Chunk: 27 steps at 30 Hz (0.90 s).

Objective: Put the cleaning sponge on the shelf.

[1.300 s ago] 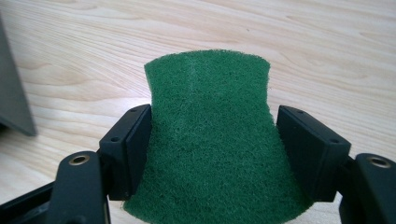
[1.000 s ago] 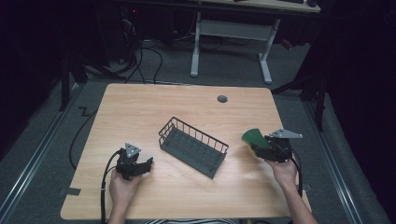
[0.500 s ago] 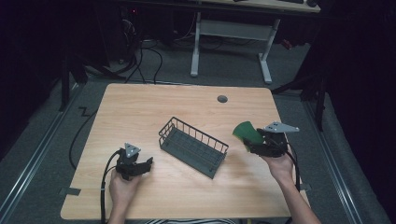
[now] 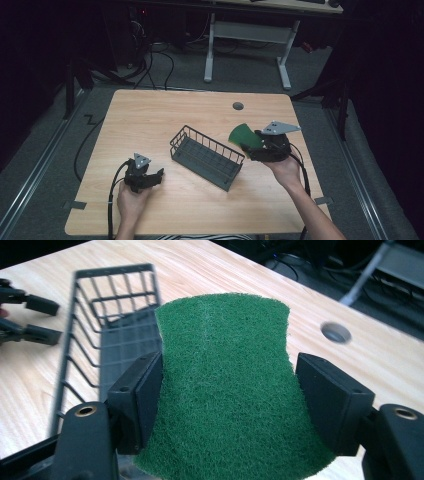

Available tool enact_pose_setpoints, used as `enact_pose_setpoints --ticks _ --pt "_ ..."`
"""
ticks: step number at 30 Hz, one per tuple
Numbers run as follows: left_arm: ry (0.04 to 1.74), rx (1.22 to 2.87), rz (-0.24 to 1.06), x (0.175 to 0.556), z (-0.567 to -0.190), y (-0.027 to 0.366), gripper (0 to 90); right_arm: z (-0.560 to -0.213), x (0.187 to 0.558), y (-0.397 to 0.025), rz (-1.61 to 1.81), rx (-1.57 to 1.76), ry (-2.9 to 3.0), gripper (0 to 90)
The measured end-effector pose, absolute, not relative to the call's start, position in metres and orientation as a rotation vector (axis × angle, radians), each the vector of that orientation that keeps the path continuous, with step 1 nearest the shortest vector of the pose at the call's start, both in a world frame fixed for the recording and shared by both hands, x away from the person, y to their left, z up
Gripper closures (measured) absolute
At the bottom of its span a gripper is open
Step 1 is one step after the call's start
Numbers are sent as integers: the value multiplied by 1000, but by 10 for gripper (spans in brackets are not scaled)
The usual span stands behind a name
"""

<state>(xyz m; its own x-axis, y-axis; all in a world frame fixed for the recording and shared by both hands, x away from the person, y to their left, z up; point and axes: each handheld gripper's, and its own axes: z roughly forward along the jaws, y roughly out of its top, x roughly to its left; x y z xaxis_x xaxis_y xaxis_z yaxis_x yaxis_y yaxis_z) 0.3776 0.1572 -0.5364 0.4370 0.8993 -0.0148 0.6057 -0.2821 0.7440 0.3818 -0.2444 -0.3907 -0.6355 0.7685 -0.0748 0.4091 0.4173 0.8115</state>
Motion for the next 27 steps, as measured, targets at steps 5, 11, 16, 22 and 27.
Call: enact_pose_setpoints --ticks 5,11,16,22,27 --pt "1256 2004 546 377 -536 157 305 -395 383 -219 1108 933 2280 295" --pt "1260 2002 549 377 -536 157 305 -406 388 -197 1118 879 2341 291" --pt "1259 2002 546 377 -536 157 306 -417 392 -186 1086 855 2377 287" --pt "1259 2001 545 377 -536 157 308 -423 393 -182 1021 829 2404 284" --pt "1259 2002 543 377 -536 157 309 -425 392 -182 995 808 2423 280"
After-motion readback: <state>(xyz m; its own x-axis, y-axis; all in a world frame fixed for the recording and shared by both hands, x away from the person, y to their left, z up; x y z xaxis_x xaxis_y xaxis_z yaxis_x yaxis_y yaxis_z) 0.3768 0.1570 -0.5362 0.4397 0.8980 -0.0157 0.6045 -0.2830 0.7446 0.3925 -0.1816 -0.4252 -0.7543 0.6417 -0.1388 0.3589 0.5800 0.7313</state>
